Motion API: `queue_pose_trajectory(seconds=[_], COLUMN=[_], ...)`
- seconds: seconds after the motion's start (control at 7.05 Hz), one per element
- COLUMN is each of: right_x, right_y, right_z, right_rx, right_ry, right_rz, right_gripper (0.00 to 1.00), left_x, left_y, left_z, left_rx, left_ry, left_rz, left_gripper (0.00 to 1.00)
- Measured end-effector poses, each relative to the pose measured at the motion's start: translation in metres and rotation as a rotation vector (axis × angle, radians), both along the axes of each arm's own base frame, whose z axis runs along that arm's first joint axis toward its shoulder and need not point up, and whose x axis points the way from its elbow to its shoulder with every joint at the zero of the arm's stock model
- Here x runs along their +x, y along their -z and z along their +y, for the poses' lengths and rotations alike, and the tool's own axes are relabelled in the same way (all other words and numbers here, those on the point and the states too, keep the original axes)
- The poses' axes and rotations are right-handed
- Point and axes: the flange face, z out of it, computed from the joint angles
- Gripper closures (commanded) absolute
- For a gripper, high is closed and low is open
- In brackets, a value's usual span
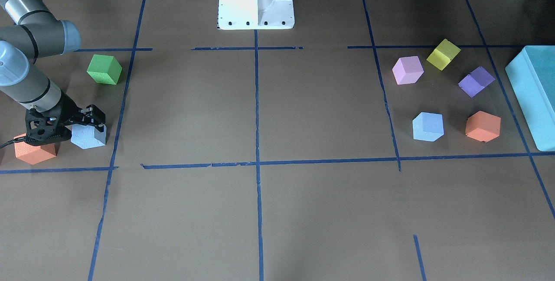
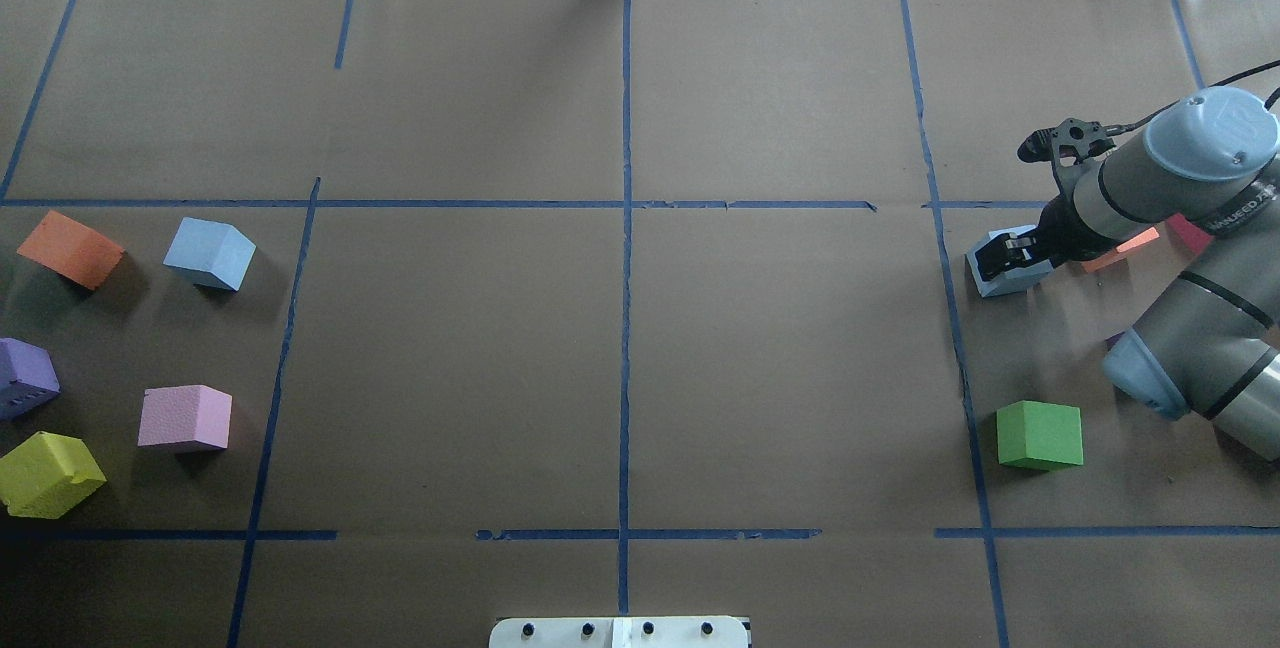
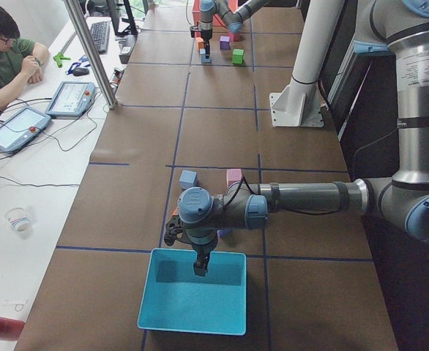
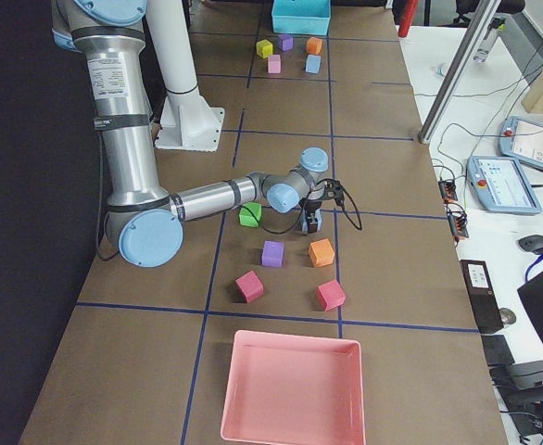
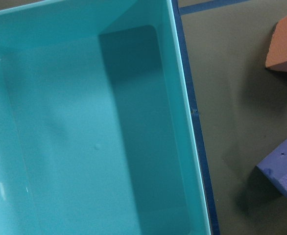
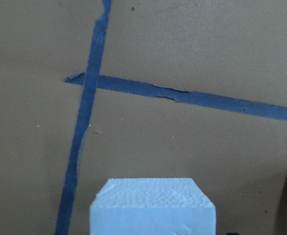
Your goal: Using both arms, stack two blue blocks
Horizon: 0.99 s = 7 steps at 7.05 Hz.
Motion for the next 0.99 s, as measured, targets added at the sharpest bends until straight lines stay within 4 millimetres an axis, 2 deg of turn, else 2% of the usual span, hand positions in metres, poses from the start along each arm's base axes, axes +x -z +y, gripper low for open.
queue_pose_trajectory(seconds=[0.14,0.43,0.57,0.71,0.85,0.99], right_x=[-0.002,-0.01,-0.021,-0.047,-0.082,-0.128], right_y=[0.002,0.023,0.045,0.078,0.116,0.166], right_z=[-0.001,-0.009,-0.017,-0.023,-0.026,-0.028], right_rx=[0.003,0.015,0.001,-0.031,-0.065,-0.103], right_ry=[0.002,-0.006,-0.028,-0.051,-0.073,-0.117], right_rz=[-0.002,-0.026,-0.045,-0.061,-0.063,-0.056], right_gripper=[0.71,0.71,0.7,0.7,0.7,0.69], left_x=[0.0,0.0,0.0,0.0,0.0,0.0], left_y=[0.0,0.001,0.001,0.002,0.003,0.003], left_z=[0.0,-0.001,-0.001,-0.001,-0.001,-0.001], left_rx=[0.001,0.003,0.005,0.006,0.007,0.008], left_ry=[0.0,0.0,-0.001,-0.001,-0.001,-0.001], left_rz=[0.001,0.001,0.001,0.001,0.001,0.001], left_gripper=[0.0,0.0,0.0,0.0,0.0,0.0])
